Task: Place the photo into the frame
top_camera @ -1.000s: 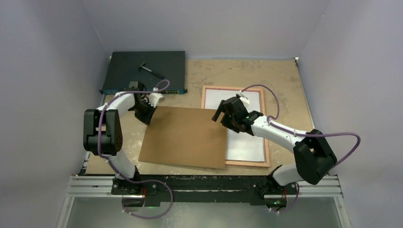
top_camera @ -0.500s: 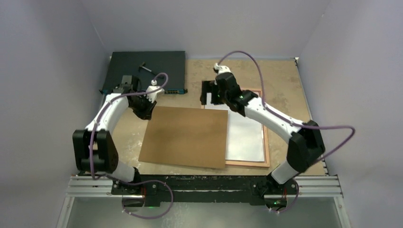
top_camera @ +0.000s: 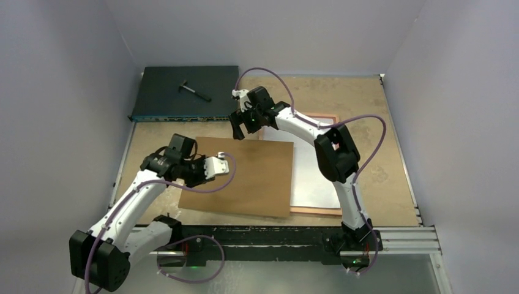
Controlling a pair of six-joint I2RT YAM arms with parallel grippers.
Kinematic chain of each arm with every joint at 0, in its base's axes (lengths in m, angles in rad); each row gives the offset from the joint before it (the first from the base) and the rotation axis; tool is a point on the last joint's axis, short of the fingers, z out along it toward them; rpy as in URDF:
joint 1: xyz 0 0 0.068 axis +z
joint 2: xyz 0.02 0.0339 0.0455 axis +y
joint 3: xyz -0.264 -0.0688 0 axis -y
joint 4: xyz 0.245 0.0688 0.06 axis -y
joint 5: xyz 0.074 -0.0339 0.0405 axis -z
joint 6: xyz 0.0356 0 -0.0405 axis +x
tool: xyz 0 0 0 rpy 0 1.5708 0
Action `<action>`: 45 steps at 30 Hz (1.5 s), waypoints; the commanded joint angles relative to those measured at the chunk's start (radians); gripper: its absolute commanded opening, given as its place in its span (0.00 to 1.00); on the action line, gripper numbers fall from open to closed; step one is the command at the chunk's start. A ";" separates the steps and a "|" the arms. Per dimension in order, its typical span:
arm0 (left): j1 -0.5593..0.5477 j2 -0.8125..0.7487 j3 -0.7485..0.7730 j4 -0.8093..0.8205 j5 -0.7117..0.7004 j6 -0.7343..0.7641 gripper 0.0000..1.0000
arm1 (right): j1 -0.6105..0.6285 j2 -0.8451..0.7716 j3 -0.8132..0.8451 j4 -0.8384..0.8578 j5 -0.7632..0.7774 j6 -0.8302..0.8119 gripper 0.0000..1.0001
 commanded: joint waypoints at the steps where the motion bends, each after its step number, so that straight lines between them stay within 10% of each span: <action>1: -0.094 -0.041 -0.007 0.058 -0.014 0.108 0.32 | 0.002 0.033 0.110 -0.078 -0.128 -0.070 0.96; 18: -0.780 -0.012 -0.113 0.188 -0.229 -0.035 0.54 | -0.014 0.112 0.105 -0.083 -0.215 -0.083 0.97; 20: -0.826 -0.016 -0.139 0.222 -0.273 -0.028 0.70 | -0.020 0.115 0.099 -0.081 -0.234 -0.086 0.98; 26: -0.895 -0.049 -0.262 0.404 -0.401 0.008 0.84 | -0.032 0.119 0.063 -0.066 -0.280 -0.107 0.98; 45: -0.913 -0.086 -0.476 0.654 -0.575 0.199 0.79 | -0.048 0.153 -0.020 -0.037 -0.483 -0.116 0.94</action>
